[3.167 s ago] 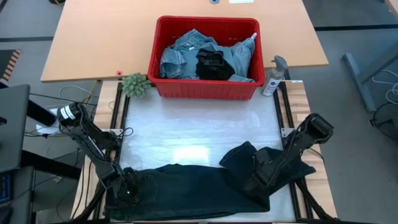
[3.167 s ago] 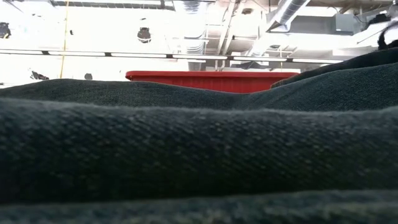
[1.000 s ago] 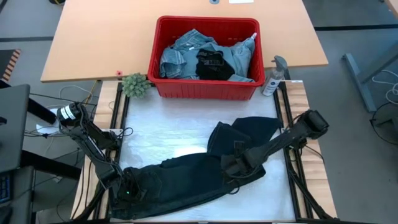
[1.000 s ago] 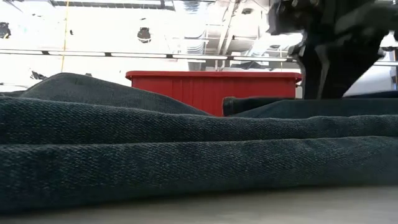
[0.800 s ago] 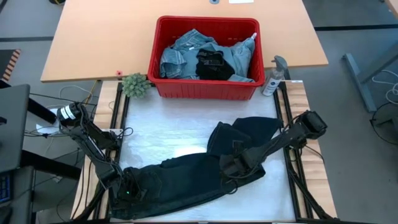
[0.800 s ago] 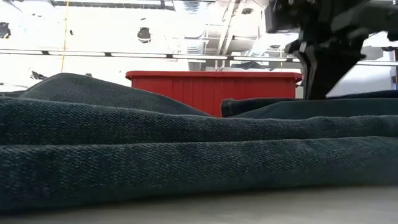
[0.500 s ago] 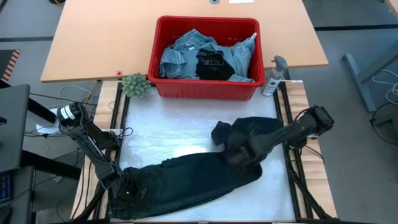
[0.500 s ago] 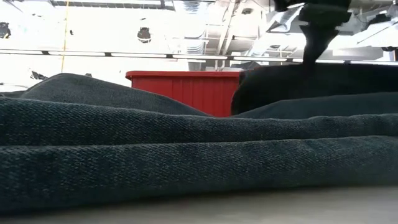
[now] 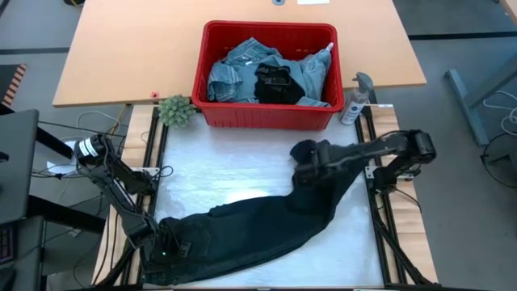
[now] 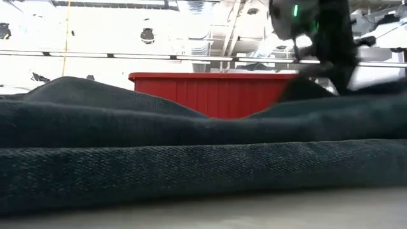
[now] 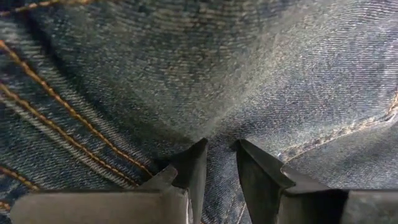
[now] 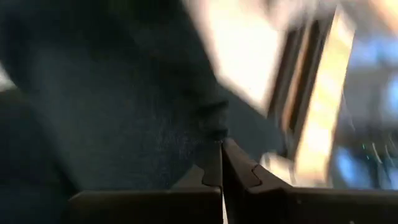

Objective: Fold Laundry from Bin
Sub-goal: Fold the black pants

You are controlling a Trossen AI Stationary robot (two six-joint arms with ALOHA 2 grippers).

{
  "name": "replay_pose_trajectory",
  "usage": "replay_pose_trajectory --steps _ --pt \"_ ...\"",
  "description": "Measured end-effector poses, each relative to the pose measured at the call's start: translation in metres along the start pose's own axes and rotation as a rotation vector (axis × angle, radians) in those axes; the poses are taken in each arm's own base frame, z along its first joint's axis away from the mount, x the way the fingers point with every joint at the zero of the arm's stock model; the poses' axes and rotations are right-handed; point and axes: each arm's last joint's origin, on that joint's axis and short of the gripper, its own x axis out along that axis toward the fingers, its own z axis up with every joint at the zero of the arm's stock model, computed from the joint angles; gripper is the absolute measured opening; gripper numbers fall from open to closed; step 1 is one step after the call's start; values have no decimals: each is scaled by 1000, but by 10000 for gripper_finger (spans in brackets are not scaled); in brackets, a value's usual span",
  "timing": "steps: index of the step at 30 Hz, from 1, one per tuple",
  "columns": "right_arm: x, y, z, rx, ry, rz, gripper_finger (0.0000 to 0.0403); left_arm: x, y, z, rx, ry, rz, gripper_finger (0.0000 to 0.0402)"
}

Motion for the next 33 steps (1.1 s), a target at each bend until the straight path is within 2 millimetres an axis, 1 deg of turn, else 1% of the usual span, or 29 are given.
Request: replay_pose_trajectory --steps 1,3,6,9,12,15,18,21,24,28,31,33 --pt "10 -1 -1 -13 80 -16 19 0 0 0 1 -4 1 84" --pt "28 -4 -7 -32 164 -68 36 -1 0 0 4 -19 -15 84" --pt "45 -7 -15 -51 190 -135 65 0 -2 1 12 -34 -49 84" --pt "52 -9 -18 -40 207 -162 77 0 -4 1 9 -54 -81 84" --pt "51 -11 -20 -39 231 -145 80 0 -3 1 18 -71 -94 84" --pt "43 -17 -22 -22 217 -101 81 -1 1 3 34 -104 -62 84" --pt "26 -29 -20 36 175 4 82 -2 6 5 57 -136 -20 84" --pt "6 -47 -18 88 114 126 83 -3 8 6 70 -165 -33 84" --pt "-10 -68 -16 134 52 235 83 -3 6 8 114 -231 -94 84" --pt "-26 -94 -16 197 -68 371 83 -2 3 11 223 -324 -175 84" --pt "-36 -110 -16 201 -165 497 83 -2 2 10 295 -334 -178 84" --pt "-41 -122 -18 228 -215 540 83 -2 1 10 287 -325 -178 84"
